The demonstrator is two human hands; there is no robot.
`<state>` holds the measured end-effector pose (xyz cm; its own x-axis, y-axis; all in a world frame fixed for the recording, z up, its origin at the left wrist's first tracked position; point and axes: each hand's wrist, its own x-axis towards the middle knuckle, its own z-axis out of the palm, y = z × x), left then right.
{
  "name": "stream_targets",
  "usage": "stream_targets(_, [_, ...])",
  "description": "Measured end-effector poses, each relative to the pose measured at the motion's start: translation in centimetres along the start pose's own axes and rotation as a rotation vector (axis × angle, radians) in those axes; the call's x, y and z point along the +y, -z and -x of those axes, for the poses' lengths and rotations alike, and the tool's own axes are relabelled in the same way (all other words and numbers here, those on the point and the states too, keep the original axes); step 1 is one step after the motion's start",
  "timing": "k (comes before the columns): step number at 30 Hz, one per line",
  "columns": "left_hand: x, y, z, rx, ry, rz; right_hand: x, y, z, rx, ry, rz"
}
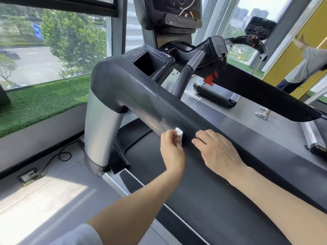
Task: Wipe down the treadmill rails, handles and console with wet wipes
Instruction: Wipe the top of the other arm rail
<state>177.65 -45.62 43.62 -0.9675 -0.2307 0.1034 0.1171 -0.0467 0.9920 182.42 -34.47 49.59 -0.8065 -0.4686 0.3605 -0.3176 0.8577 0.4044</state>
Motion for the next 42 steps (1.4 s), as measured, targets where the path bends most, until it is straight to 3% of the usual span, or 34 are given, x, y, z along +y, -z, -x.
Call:
stream_targets(3, [-1.1,0.2,-0.9,0.031,0.025,-0.040,-0.2,-0.3,-0.1,-0.004,0.034,0.002])
stream_targets(7, [-2.2,1.0,-5.9,0.197,0.218,-0.014,-0.8,-0.7,-0.2,-0.001,0.049,-0.005])
stream_targets(13, [-3.1,0.3,-0.7,0.054,0.204,0.009,-1.1,-1.3,-0.8,-0.026,0.073,-0.004])
stream_targets(18, [-3.1,1.4,-7.1,0.187,0.289,-0.011,-1.1,-1.9,-1.2,-0.011,0.097,0.016])
stream_targets(21, [-3.4,1.4,-7.8,0.204,0.248,-0.042,-1.1,-1.8,-1.2,-0.007,0.103,0.033])
stream_targets(25, [-3.4,0.7,-2.6,0.064,0.228,-0.003,-1.3,-1.9,-1.4,-0.009,0.099,0.016])
stream_targets(34, [-2.9,2.6,-11.0,0.185,0.244,-0.061,-1.4,-1.7,-0.9,-0.007,0.115,-0.010])
stream_targets(42, [-1.3,0.2,-2.5,0.098,0.089,-0.080,-0.2,-0.8,1.0,-0.018,0.117,-0.050])
